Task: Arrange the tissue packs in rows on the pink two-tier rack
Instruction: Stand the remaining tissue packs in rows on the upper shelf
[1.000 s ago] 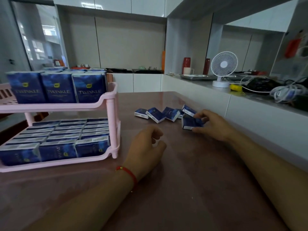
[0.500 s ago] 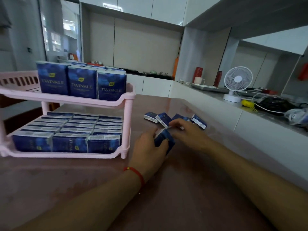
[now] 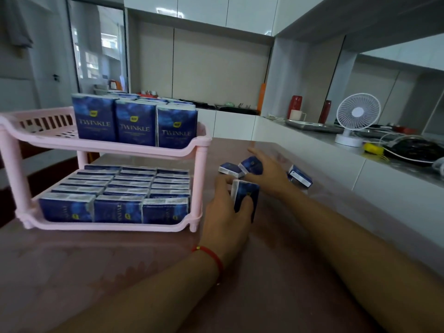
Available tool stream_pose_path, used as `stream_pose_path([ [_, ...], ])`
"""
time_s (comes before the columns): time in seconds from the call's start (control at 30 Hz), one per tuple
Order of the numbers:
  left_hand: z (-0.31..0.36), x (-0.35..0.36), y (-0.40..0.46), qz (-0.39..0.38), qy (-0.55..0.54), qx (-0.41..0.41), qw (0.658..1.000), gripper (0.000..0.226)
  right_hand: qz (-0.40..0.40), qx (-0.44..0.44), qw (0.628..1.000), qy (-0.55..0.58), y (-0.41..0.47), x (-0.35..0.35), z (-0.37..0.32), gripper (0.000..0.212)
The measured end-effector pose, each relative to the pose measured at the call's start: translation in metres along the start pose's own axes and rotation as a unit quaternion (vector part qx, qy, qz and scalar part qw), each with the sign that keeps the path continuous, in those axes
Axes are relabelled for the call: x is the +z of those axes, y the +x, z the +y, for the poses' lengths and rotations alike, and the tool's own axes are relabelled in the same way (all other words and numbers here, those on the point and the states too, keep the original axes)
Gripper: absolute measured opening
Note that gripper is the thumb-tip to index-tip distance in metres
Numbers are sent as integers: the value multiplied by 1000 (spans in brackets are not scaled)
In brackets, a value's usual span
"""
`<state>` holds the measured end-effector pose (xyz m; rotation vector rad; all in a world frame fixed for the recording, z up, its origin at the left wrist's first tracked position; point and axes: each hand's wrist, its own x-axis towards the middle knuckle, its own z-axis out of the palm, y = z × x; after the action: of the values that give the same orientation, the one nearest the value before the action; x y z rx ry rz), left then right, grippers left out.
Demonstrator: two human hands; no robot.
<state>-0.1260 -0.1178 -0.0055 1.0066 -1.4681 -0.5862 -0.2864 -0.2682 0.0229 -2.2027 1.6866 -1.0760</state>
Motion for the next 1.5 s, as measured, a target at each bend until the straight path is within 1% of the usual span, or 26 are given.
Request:
stream_pose_path([
  [0.07,2,0,-1,-7,-32,2,999,33,-3,3,990,140,-24,-21,-9,58],
  [0.1,3,0,-1,-11,-46,-3,999,34,-2,10,982,187,-38,-32,-14,52],
  [0.2,7,1,-2,-25,-72,-23,997,40,15,19,963,267,-78,-58,-26,48],
  [0.27,7,1,-1,-44,-99,-66,992,47,15,-7,962,272,-103,-66,-32,51],
  [0.33,9,0,-1,-83,-121,-106,983,57,11,-34,965,261,-125,-63,-40,54],
  [0.4,11,0,-3,-121,-157,-122,972,66,11,-49,967,250,-138,-51,-45,56],
  [0.43,14,0,-5,-139,-189,-126,964,66,15,-53,968,245,-142,-44,-48,56],
  [0.5,22,-2,-8,-155,-251,-141,945,58,25,-64,971,227,-145,-34,-50,53],
  [0.57,24,-3,-9,-152,-268,-156,939,45,36,-77,975,204,-148,-29,-52,53],
  [0.6,23,-4,-10,-147,-249,-152,945,41,45,-88,978,185,-150,-28,-53,55],
  [0.7,19,-4,-10,-134,-154,-114,972,44,53,-106,984,131,-154,-24,-54,70],
  [0.77,20,-5,-12,-122,-120,-92,981,42,30,-121,985,119,-155,-26,-56,77],
  [0.83,23,-7,-15,-110,-103,-75,986,39,-7,-140,982,129,-157,-32,-55,79],
  [0.97,32,-23,-20,-109,-22,-31,993,37,-55,-142,972,178,-168,-43,-61,64],
  [1.07,42,-48,-26,-106,30,-2,994,37,-44,-151,970,186,-175,-49,-75,58],
  [1.13,50,-71,-37,-102,80,16,991,38,-51,-153,962,219,-181,-51,-90,57],
  [1.23,67,-109,-56,-78,145,52,985,53,-86,-162,940,287,-194,-46,-120,53],
  [1.27,72,-122,-61,-71,151,58,984,55,-96,-165,930,313,-198,-43,-131,53],
  [1.33,84,-150,-68,-65,151,61,985,53,-117,-170,917,343,-203,-36,-153,55],
  [1.4,95,-180,-67,-68,168,55,982,48,-130,-183,913,340,-201,-29,-176,59],
  [1.47,104,-211,-59,-59,162,53,984,45,-110,-206,917,324,-192,-23,-196,59],
  [1.5,108,-228,-51,-45,149,45,987,44,-84,-221,918,319,-186,-19,-205,57],
])
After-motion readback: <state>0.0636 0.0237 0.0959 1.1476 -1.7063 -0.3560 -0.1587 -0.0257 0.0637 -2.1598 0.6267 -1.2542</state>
